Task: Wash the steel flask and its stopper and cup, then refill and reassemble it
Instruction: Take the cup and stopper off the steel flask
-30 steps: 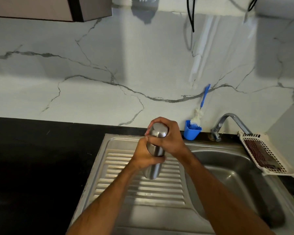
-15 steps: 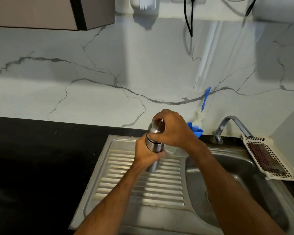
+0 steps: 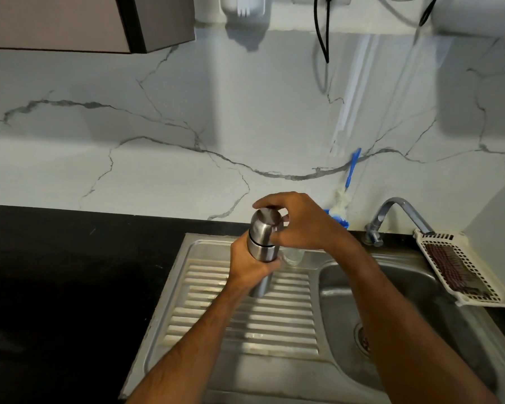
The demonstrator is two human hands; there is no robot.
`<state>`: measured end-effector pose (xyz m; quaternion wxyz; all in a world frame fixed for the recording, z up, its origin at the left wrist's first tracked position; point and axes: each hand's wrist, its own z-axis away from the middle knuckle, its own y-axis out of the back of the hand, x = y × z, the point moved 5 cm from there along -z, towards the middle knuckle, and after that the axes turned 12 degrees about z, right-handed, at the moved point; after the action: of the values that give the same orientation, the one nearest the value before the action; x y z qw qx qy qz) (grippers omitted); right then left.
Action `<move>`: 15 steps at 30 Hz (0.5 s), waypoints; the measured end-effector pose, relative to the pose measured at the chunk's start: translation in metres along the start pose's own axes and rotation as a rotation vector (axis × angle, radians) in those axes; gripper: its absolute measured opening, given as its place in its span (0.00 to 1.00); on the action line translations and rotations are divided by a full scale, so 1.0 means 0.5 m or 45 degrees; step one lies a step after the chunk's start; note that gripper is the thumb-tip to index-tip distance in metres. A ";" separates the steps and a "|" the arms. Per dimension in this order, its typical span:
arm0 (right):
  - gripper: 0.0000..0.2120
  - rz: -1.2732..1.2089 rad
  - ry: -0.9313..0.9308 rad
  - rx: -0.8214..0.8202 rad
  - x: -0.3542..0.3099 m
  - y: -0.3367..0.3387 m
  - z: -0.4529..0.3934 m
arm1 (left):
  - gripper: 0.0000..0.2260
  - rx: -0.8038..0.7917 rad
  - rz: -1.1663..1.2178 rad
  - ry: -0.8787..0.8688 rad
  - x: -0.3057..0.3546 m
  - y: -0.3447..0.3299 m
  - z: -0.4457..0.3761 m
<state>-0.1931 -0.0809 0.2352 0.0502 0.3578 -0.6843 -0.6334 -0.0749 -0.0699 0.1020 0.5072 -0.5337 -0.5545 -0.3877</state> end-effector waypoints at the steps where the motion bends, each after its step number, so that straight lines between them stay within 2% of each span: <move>1: 0.28 -0.002 -0.013 0.002 0.001 -0.002 -0.001 | 0.24 0.003 0.005 0.001 0.001 0.000 -0.001; 5: 0.27 0.325 -0.216 0.170 0.015 -0.015 -0.013 | 0.25 -0.014 -0.014 -0.025 -0.001 -0.004 -0.007; 8: 0.19 0.200 -0.094 0.172 0.002 -0.012 -0.012 | 0.24 -0.019 0.022 -0.045 0.000 -0.004 -0.007; 11: 0.27 0.042 -0.007 0.074 0.004 -0.014 -0.014 | 0.23 -0.008 0.061 -0.035 -0.001 -0.001 -0.008; 14: 0.35 0.276 -0.172 0.046 0.019 -0.038 -0.023 | 0.22 -0.016 0.026 -0.043 -0.008 -0.003 -0.010; 15: 0.34 0.358 -0.218 0.061 0.023 -0.045 -0.027 | 0.22 -0.022 0.010 -0.037 -0.009 -0.005 -0.009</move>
<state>-0.1850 -0.0975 0.2132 0.0714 0.2042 -0.7444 -0.6318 -0.0772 -0.0756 0.0987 0.4961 -0.5459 -0.5563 -0.3826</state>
